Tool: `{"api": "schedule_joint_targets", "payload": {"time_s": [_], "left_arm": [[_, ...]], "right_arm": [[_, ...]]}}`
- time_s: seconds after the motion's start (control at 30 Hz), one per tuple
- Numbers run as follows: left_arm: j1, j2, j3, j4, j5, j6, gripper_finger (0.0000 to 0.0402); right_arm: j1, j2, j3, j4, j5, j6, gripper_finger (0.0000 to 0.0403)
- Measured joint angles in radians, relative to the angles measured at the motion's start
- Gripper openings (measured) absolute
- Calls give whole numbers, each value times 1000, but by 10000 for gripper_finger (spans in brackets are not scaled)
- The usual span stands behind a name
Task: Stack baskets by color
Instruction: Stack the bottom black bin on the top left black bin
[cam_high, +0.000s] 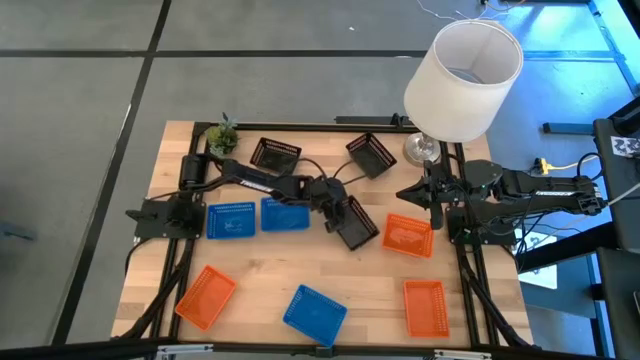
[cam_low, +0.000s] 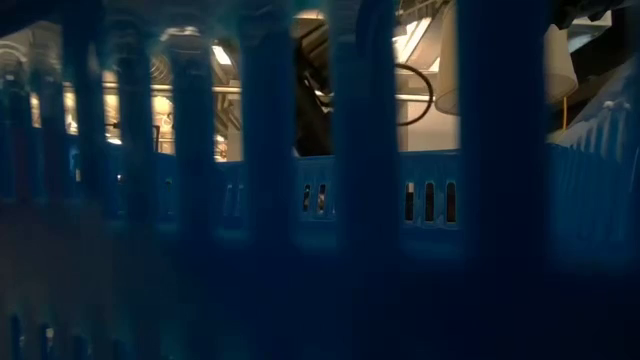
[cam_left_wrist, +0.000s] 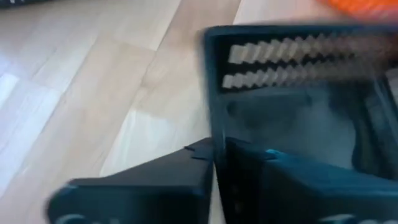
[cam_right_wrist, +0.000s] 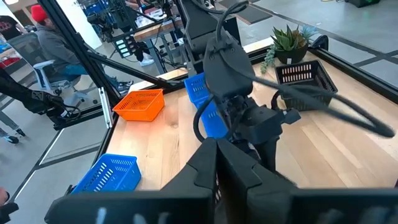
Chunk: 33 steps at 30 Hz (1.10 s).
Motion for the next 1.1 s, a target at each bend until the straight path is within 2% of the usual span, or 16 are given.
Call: {"api": "schedule_joint_targets", "payload": {"time_s": [0.2, 0.3, 0.37, 0.7, 0.9, 1.1], "left_arm": [[1, -7, 77, -72, 4, 1, 1], [15, -13, 166, -190, -1, 8, 0], [27, -15, 241, -326, -25, 9, 0], [85, -81, 533, -851, -275, 63, 0], [149, -191, 569, -1024, -340, -9, 0], [221, -278, 569, -1250, -478, -161, 0]], "right_arm": [[0, 0, 0, 0, 0, 0, 12], [0, 0, 0, 0, 0, 0, 12], [0, 0, 0, 1, 0, 0, 12], [0, 0, 0, 0, 0, 0, 12], [0, 0, 0, -5, 1, 0, 12], [0, 0, 0, -9, 1, -1, 12]]}}
